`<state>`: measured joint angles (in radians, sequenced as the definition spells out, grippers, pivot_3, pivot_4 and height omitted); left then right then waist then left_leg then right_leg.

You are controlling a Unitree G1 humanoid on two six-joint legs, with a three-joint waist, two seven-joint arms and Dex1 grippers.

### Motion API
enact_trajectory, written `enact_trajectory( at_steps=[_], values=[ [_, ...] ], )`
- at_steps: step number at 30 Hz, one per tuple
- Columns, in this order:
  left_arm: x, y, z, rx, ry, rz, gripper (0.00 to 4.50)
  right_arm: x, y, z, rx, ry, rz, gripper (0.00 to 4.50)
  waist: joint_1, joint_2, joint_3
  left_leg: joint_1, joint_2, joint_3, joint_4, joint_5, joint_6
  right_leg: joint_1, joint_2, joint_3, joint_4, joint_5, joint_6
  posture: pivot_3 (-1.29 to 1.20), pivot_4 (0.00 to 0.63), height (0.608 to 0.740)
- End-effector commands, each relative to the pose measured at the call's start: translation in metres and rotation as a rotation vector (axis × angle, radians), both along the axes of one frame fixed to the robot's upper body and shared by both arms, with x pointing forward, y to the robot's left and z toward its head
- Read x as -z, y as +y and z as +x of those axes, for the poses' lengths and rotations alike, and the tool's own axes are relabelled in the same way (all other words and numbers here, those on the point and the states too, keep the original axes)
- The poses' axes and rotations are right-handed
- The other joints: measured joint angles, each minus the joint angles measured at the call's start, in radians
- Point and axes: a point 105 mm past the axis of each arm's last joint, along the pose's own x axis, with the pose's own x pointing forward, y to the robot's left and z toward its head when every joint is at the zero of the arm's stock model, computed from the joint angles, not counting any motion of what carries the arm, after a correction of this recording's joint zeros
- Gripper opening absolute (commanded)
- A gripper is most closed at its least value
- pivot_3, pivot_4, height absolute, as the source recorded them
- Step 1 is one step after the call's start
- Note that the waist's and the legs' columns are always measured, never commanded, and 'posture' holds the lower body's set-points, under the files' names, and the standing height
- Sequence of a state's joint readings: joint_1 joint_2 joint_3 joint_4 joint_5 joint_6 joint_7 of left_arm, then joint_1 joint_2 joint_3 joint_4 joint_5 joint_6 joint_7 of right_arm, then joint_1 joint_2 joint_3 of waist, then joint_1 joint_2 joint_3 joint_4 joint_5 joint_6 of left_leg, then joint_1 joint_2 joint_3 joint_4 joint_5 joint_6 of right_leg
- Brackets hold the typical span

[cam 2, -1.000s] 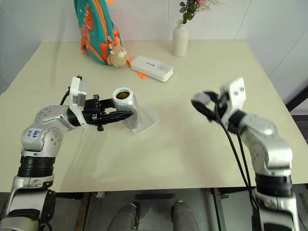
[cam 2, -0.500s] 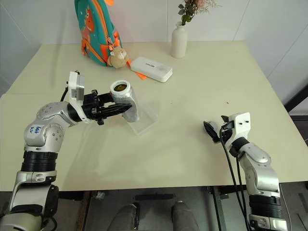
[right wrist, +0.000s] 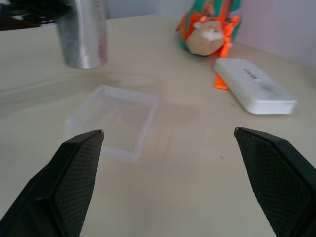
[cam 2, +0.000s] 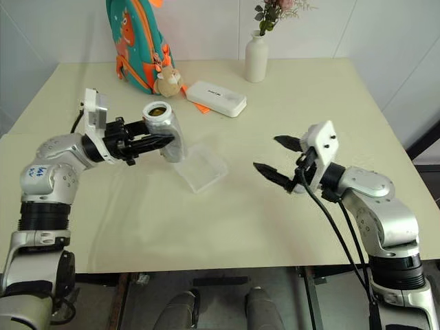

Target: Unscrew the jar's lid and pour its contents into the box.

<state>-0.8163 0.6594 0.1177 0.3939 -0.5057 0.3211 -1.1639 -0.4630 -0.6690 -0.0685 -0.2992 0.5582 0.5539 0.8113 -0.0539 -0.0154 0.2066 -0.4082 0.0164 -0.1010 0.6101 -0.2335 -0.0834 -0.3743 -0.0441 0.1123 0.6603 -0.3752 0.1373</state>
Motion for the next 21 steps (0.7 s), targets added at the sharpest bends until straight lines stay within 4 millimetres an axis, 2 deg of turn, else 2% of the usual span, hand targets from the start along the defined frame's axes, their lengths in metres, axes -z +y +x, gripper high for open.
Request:
enact_trajectory(
  at_steps=[1,6,13,18,21],
  values=[
    [-0.010,0.013,0.006,-0.031,-0.089,0.078,1.89,-0.012,0.021,-0.015,-0.131,-0.031,-0.045,4.46,0.001,0.000,0.000,0.000,0.000,0.000,0.000,0.000,0.000,0.000,0.000,0.000,0.000,0.000,0.000,0.00,0.150,0.740],
    [-0.004,0.022,0.023,-0.131,-0.193,0.198,1.89,-0.020,0.038,-0.016,-0.172,-0.062,-0.041,4.46,0.001,-0.001,0.000,-0.002,0.000,-0.001,0.000,0.000,0.000,-0.002,0.000,-0.001,-0.001,0.000,0.000,0.00,0.150,0.740],
    [0.006,0.013,0.033,-0.226,-0.291,0.272,1.89,-0.013,0.034,-0.013,-0.130,-0.044,-0.029,4.46,0.005,-0.001,0.001,-0.005,0.000,-0.002,0.001,0.000,0.000,-0.003,-0.001,-0.002,-0.001,0.000,0.000,0.00,0.150,0.740],
    [-0.009,0.014,0.042,-0.350,-0.421,0.296,1.89,-0.011,0.029,-0.010,-0.096,-0.035,-0.007,4.46,0.000,-0.002,0.001,-0.005,0.000,-0.002,0.001,0.000,0.000,-0.004,0.000,-0.001,0.001,0.000,0.000,0.00,0.150,0.740],
    [-0.016,0.006,0.042,-0.400,-0.627,0.454,1.89,-0.009,0.027,-0.008,-0.076,-0.032,0.009,4.46,0.003,-0.002,0.001,-0.005,0.000,-0.002,0.002,0.000,0.000,-0.004,0.000,-0.002,0.001,0.000,0.000,0.00,0.150,0.740]
  ],
)
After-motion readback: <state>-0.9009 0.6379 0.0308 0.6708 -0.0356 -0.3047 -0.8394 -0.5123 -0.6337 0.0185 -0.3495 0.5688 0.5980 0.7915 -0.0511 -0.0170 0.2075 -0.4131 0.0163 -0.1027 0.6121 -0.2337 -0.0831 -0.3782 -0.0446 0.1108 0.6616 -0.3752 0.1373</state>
